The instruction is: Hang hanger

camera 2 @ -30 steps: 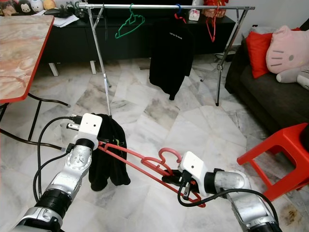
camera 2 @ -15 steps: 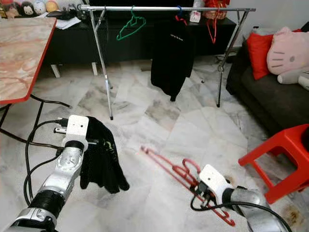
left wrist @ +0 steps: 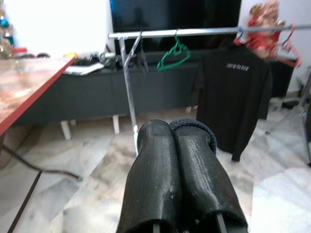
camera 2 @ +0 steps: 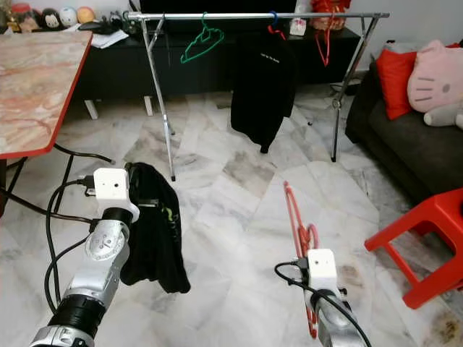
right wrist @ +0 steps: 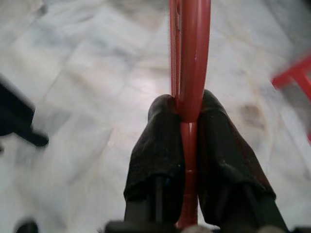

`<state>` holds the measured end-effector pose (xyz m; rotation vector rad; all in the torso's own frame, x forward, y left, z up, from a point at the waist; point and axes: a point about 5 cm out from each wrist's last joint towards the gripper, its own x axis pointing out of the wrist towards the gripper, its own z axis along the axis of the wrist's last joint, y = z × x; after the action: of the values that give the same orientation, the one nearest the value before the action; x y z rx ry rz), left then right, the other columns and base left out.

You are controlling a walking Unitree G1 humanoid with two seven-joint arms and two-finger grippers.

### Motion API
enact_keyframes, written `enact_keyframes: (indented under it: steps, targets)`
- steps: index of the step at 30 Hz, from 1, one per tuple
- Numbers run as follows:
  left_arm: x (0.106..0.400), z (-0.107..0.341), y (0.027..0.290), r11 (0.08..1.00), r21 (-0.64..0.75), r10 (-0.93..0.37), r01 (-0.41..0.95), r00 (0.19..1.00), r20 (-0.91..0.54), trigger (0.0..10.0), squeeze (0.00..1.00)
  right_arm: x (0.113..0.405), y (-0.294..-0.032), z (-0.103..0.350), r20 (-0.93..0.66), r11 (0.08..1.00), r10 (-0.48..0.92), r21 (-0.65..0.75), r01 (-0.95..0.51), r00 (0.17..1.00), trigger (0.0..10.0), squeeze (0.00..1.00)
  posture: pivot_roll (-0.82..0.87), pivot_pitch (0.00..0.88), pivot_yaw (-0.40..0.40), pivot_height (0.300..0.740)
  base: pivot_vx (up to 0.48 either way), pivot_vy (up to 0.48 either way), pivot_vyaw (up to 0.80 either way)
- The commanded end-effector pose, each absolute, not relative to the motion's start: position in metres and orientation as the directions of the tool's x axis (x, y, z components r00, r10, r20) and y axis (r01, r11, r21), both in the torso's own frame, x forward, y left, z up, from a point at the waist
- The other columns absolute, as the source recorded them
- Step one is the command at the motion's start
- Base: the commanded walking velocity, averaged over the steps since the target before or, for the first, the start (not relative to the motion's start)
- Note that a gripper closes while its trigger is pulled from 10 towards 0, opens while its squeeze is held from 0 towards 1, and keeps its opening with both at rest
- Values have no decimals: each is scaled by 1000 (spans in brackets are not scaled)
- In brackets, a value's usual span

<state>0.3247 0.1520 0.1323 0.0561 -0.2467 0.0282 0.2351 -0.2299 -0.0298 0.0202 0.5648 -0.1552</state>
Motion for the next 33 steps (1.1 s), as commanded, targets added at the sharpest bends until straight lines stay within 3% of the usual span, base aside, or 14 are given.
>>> enact_keyframes:
  steps: [1,7,12,16,24,33]
  targets:
    - [321,142,152,1000,18,17,-23,956,293,10000,0,225,-238,-38,-560,958,-212,44,284,801,10000,0,-130,12,-28,740,0,0,0]
    - [315,143,154,1000,10,-15,13,957,290,10000,0,200,-232,-61,-659,951,-226,10,308,718,10000,0,-121,0,-20,740,0,0,0]
    - [316,148,155,1000,5,-19,19,955,296,10000,0,194,-230,-66,-677,926,-246,47,375,694,10000,0,-121,0,-11,740,0,0,0]
    - [318,153,150,999,0,-43,45,953,300,10000,0,171,-218,-84,-796,953,-213,-42,300,566,10000,0,-119,0,-1,740,0,0,0]
    - [316,153,151,998,-3,-55,58,956,287,10000,0,135,-215,-99,-861,959,-209,-88,270,463,10000,0,-123,0,14,740,0,0,0]
    - [318,155,144,997,-9,-76,82,955,285,10000,0,126,-211,-103,-877,978,-181,-111,178,445,10000,0,-133,0,26,740,0,0,281]
